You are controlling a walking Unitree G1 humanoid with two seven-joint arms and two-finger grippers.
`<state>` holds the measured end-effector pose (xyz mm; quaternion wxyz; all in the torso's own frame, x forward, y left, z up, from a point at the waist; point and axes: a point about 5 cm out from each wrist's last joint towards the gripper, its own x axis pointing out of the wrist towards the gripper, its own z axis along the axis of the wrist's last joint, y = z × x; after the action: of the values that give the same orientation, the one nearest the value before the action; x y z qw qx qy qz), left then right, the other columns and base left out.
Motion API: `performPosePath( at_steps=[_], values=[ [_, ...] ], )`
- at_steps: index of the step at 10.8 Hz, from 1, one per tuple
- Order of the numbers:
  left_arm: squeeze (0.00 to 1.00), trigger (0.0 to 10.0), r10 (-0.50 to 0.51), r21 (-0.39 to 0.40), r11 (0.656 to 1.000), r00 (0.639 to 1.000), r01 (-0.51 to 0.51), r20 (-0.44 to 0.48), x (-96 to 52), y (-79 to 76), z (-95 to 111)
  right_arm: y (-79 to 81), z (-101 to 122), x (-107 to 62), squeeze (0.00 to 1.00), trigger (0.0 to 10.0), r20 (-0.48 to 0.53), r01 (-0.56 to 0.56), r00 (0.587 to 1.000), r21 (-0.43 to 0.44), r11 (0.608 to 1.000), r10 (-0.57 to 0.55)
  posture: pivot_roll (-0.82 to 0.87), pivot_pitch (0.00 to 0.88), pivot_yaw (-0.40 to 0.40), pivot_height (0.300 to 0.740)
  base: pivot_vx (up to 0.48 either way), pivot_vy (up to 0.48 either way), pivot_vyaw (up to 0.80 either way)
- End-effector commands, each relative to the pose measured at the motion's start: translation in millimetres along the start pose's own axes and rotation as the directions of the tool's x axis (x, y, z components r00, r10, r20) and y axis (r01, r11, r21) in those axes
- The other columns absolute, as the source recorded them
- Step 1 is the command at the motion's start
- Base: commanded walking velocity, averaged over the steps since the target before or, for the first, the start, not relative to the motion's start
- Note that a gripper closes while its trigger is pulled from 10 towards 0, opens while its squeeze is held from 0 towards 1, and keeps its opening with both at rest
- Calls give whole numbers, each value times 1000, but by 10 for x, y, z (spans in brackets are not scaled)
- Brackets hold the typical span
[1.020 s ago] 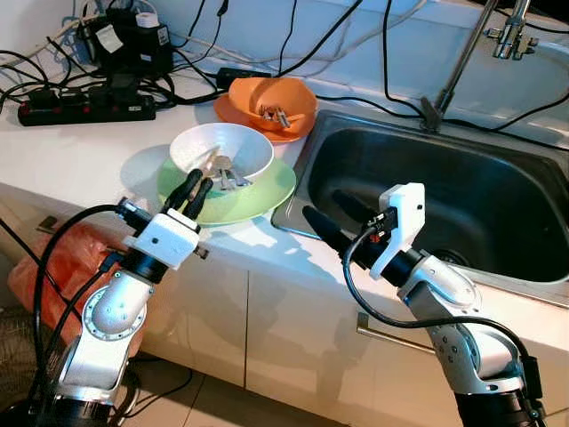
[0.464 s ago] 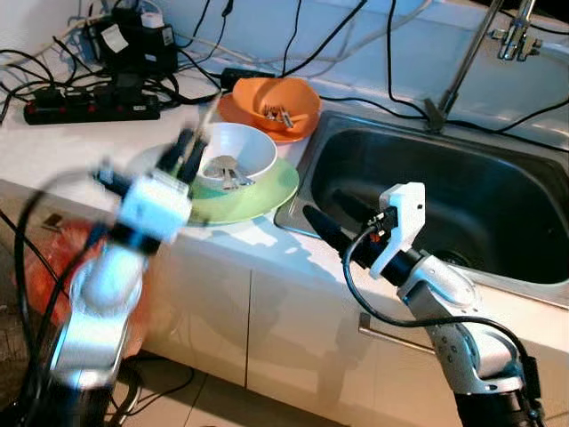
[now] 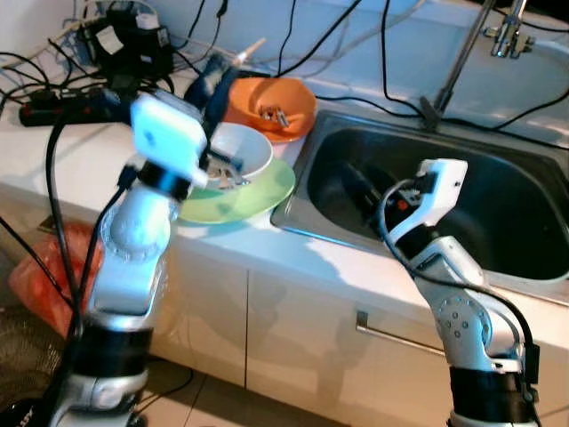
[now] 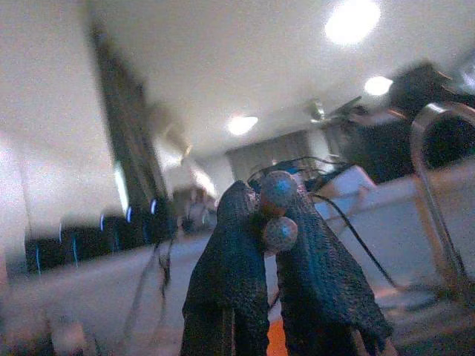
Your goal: Kitchen organization
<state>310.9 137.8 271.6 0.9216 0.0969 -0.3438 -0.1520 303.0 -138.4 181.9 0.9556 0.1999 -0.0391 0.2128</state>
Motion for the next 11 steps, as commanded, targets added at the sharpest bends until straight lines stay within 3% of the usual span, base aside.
performPosePath(
  at_steps=[1, 2, 3, 4, 5, 6, 7, 9, 11],
  values=[
    [0, 0, 47, -107, 993, 999, -48, -12, 105, 26, -18, -75, 62, 24, 0, 10000, 35, 55, 998, 21, 998, -56, 100, 3, -46, 740, 0, 0, 0],
    [0, 0, 81, -307, 948, 996, -84, -21, 263, -43, -38, -135, 108, 36, 0, 10000, 70, 112, 991, 47, 993, -115, 95, 4, -42, 740, 0, 0, 0],
    [0, 0, 92, -416, 904, 995, -102, -44, 322, -87, -67, -158, 118, 40, 0, 10000, 76, 134, 987, 69, 989, -140, 92, 7, -37, 740, 0, 0, 0],
    [0, 0, 81, -642, 756, 991, -129, -104, 412, -219, -140, -178, 127, 44, 0, 10000, 81, 166, 981, 105, 980, -175, 85, 10, -33, 740, 0, 0, 0],
    [0, 0, 31, -798, 584, 987, -148, -160, 452, -392, -225, -186, 133, 54, 0, 10000, 80, 177, 979, 133, 975, -189, 81, 15, -29, 740, 0, 0, 0],
    [0, 0, -13, -869, 467, 982, -161, -189, 466, -509, -271, -188, 135, 63, 0, 10000, 78, 183, 977, 160, 970, -197, 81, 15, -29, 740, 0, 0, 0],
    [0, 0, -95, -938, 249, 957, -243, -273, 409, -707, -433, -180, 158, 85, 0, 10000, 100, 188, 972, 197, 962, -211, 74, 23, -20, 740, 0, 0, 0],
    [0, 0, -158, -943, 108, 932, -313, -328, 317, -810, -553, -154, 172, 113, 0, 10000, 117, 196, 967, 215, 957, -225, 70, 29, -17, 740, 0, 0, 0],
    [0, 0, -228, -941, -20, 918, -338, -324, 242, -918, -592, -72, 155, 185, 0, 10000, 104, 185, 969, 290, 939, -223, 70, 38, -16, 740, 0, 0, 0]
  ],
)
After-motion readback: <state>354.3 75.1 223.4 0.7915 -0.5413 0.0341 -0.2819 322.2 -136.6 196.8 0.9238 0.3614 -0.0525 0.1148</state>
